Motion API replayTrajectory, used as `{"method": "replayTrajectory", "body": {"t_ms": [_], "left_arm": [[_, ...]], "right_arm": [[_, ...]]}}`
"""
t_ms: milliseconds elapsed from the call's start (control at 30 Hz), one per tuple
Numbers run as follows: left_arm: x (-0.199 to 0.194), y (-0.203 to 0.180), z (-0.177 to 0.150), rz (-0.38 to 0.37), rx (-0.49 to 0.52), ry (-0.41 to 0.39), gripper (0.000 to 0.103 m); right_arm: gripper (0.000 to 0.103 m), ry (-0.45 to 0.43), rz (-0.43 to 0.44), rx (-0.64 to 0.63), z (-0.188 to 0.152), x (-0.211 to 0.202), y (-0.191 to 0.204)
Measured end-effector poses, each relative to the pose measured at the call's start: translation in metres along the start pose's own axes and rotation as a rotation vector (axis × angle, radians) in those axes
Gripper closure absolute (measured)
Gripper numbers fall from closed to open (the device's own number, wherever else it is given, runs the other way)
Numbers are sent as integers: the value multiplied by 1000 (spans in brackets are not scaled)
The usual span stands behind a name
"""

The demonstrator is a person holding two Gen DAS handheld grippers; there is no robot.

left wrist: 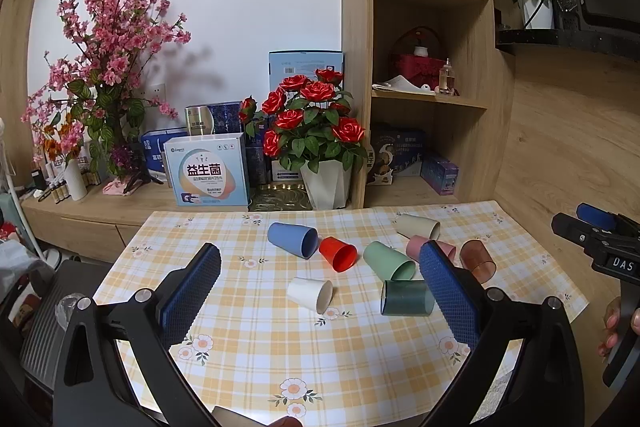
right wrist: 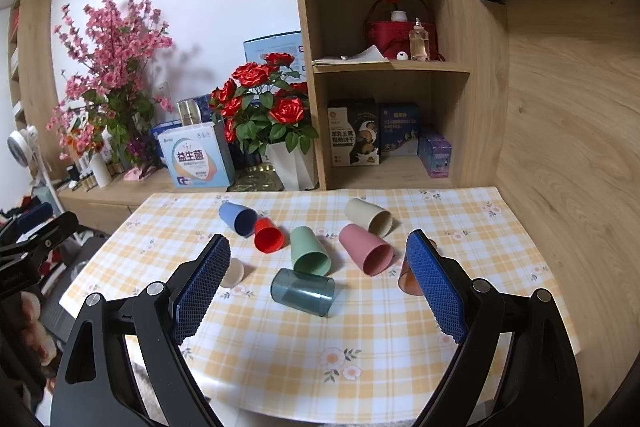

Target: Flip cup upside down

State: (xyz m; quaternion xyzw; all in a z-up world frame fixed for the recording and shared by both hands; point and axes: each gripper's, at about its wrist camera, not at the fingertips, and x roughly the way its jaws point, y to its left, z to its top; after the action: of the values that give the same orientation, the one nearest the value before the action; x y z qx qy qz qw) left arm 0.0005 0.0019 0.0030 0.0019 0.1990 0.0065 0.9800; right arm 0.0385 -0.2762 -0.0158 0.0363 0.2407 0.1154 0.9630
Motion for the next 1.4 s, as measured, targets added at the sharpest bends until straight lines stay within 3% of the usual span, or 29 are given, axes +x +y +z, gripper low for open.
{"method": "replayTrajectory", "body": {"t_ms": [1400], "left_arm": [[2, 0, -1, -7, 3, 13, 6]], "right_arm": [[16, 12, -8, 14, -9, 2, 1]]}}
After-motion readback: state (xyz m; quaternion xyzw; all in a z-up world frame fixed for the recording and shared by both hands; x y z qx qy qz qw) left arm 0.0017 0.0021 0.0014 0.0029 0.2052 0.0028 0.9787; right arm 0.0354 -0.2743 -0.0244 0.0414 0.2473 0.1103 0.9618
